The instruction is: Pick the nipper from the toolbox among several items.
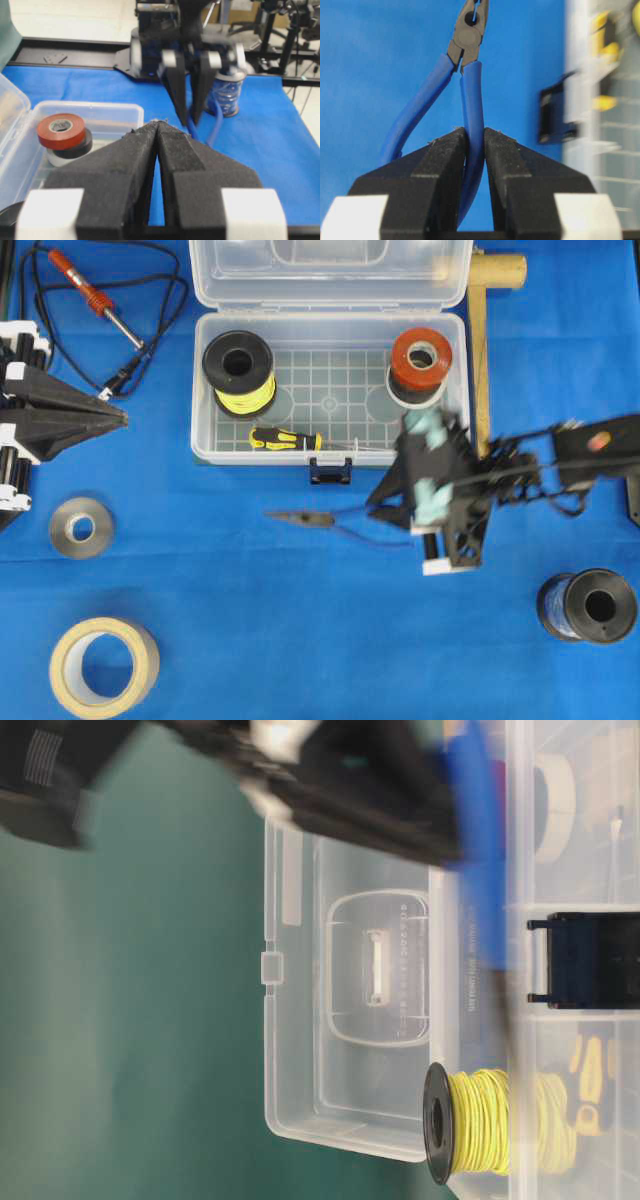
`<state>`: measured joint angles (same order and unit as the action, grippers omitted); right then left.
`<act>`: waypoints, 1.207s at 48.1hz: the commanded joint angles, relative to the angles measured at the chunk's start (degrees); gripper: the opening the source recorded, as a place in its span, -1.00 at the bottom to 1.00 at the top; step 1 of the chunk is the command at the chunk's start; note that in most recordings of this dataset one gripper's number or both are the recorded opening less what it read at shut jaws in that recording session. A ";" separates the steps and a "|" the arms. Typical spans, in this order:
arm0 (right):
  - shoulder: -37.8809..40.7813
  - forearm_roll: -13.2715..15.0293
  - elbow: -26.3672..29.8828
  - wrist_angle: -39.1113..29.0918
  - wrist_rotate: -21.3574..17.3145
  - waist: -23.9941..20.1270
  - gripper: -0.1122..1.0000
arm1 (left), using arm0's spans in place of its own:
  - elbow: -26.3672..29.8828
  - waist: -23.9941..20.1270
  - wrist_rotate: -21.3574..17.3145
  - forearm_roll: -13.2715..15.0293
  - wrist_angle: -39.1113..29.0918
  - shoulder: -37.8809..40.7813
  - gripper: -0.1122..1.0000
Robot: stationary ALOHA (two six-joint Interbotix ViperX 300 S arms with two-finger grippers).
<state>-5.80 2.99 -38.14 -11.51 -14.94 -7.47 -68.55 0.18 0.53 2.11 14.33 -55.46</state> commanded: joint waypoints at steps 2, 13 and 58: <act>4.75 -0.18 1.67 2.90 -1.49 -1.32 -0.57 | 0.44 0.09 0.09 0.00 0.26 0.18 -0.80; 13.97 -0.26 4.13 5.45 -5.27 -2.72 -0.57 | 0.35 0.09 0.09 0.09 0.26 0.18 -0.80; -13.36 10.28 0.79 -8.35 -7.29 -0.53 0.59 | 0.00 0.09 0.18 0.09 -0.35 0.18 -0.80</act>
<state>-13.54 11.34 -37.00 -18.72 -21.97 -9.14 -69.08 0.18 0.62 2.11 13.80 -55.55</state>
